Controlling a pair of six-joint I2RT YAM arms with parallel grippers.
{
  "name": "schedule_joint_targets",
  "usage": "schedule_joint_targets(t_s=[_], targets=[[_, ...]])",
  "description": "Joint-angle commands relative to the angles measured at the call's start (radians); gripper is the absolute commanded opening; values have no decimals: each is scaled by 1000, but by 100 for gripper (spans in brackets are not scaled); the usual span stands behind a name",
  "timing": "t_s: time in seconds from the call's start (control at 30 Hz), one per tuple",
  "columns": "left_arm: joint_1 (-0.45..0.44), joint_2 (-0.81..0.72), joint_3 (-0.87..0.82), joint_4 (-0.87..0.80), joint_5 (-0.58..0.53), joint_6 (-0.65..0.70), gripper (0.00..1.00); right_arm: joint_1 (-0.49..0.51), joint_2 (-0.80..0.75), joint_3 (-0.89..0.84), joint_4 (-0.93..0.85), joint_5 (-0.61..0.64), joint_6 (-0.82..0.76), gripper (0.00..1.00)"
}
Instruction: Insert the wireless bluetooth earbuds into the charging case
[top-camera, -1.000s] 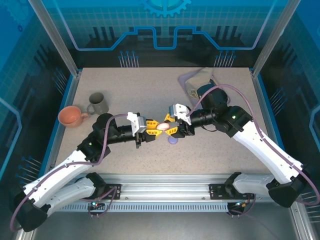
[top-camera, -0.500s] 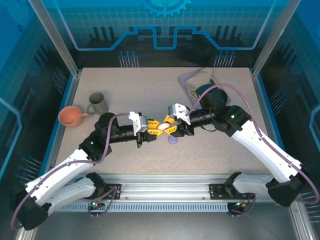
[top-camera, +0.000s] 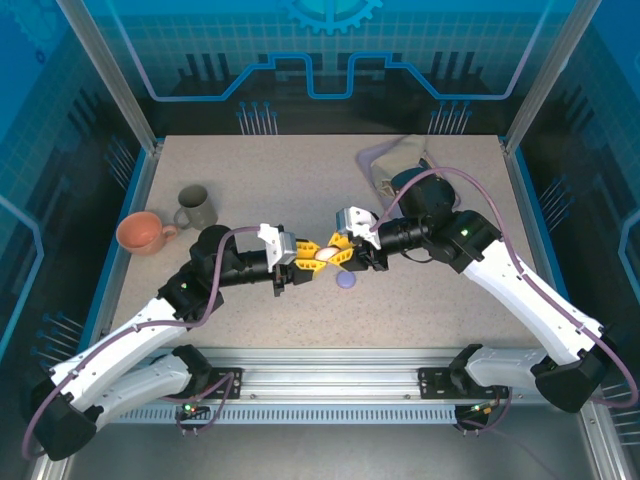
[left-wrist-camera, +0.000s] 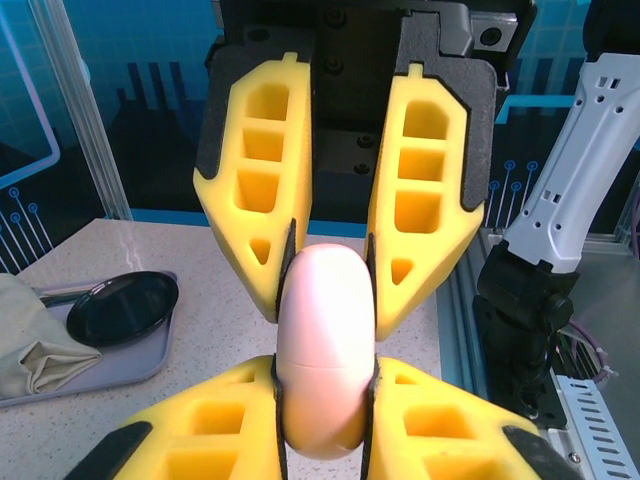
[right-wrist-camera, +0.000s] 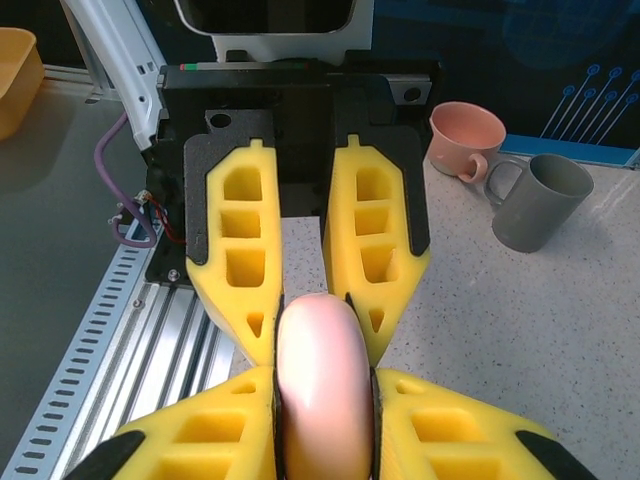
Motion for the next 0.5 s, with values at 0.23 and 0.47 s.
schedule_joint_targets(t_s=[0.23, 0.47], targets=[[-6, -64, -13, -70, -99, 8, 64, -50, 25, -24, -31, 148, 131, 24], [-4, -216, -82, -113, -285, -24, 76, -56, 80, -137, 81, 198, 426, 22]])
